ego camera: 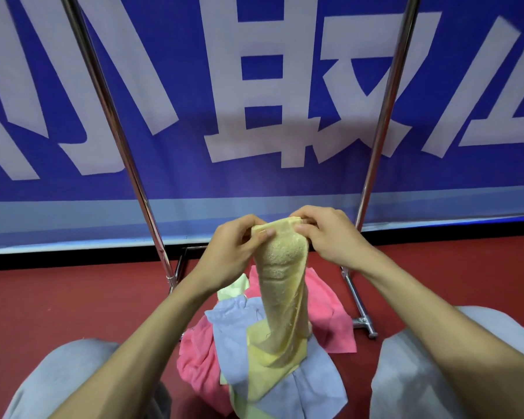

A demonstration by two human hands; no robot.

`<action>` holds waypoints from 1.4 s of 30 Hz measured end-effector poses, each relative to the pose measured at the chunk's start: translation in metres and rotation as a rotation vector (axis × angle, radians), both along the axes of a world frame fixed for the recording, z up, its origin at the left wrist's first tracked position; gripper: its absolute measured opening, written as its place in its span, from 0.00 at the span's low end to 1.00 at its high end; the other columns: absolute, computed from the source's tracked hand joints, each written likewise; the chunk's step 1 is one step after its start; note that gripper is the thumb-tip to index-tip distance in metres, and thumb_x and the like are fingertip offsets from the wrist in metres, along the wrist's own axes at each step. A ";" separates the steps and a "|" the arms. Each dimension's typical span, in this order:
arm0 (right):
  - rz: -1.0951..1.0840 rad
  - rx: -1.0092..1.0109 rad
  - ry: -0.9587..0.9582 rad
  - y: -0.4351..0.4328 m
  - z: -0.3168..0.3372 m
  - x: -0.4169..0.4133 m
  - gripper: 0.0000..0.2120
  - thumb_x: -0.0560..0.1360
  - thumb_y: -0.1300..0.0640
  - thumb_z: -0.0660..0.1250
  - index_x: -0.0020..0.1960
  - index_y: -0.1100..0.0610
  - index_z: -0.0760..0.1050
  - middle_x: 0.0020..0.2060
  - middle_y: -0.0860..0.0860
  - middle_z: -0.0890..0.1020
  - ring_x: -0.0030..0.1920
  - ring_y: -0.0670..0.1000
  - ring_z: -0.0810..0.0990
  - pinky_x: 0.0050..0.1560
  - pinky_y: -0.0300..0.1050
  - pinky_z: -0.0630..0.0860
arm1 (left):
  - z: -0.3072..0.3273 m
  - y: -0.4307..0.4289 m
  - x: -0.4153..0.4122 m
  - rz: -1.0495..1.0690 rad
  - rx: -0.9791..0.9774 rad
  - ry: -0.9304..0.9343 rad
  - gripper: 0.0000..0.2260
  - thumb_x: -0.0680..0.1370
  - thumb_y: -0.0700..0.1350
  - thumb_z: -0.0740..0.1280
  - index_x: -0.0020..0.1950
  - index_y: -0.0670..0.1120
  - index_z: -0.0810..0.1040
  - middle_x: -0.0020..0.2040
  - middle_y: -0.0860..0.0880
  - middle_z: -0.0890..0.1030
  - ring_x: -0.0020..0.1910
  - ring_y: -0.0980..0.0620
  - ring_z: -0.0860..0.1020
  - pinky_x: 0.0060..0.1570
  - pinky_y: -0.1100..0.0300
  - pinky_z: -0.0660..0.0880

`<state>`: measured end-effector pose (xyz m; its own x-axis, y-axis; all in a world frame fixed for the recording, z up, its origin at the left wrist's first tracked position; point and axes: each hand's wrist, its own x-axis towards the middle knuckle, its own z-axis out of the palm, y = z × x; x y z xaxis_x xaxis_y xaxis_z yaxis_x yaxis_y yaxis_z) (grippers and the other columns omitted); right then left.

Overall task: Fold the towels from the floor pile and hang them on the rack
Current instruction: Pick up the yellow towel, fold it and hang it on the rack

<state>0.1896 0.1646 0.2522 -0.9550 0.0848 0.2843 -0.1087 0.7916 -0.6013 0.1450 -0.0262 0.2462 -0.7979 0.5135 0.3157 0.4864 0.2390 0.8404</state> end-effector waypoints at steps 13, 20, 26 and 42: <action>-0.072 -0.624 0.148 -0.010 0.034 -0.012 0.05 0.75 0.64 0.67 0.49 0.60 0.81 0.41 0.54 0.82 0.43 0.49 0.79 0.53 0.52 0.78 | 0.020 0.010 0.003 -0.024 0.235 -0.236 0.02 0.74 0.41 0.71 0.43 0.44 0.82 0.38 0.50 0.82 0.39 0.56 0.78 0.43 0.60 0.76; 0.002 -0.672 0.271 -0.007 0.097 -0.008 0.07 0.77 0.64 0.66 0.53 0.64 0.79 0.43 0.54 0.82 0.44 0.48 0.79 0.52 0.48 0.78 | 0.091 0.015 -0.011 0.029 0.227 -0.034 0.07 0.79 0.47 0.65 0.48 0.45 0.80 0.42 0.49 0.80 0.42 0.54 0.75 0.44 0.54 0.73; 0.099 -0.701 0.374 -0.007 0.173 0.001 0.09 0.78 0.62 0.65 0.57 0.63 0.79 0.49 0.58 0.83 0.46 0.50 0.81 0.44 0.42 0.81 | 0.178 0.012 -0.008 0.049 0.192 0.200 0.08 0.80 0.47 0.64 0.43 0.51 0.80 0.36 0.59 0.79 0.37 0.61 0.76 0.39 0.63 0.72; 0.159 -0.656 0.641 -0.051 0.281 0.021 0.06 0.76 0.65 0.66 0.52 0.61 0.79 0.40 0.52 0.82 0.41 0.48 0.81 0.42 0.39 0.80 | 0.283 -0.013 0.016 0.281 0.280 0.612 0.09 0.76 0.35 0.61 0.44 0.46 0.79 0.35 0.56 0.76 0.33 0.58 0.71 0.32 0.64 0.67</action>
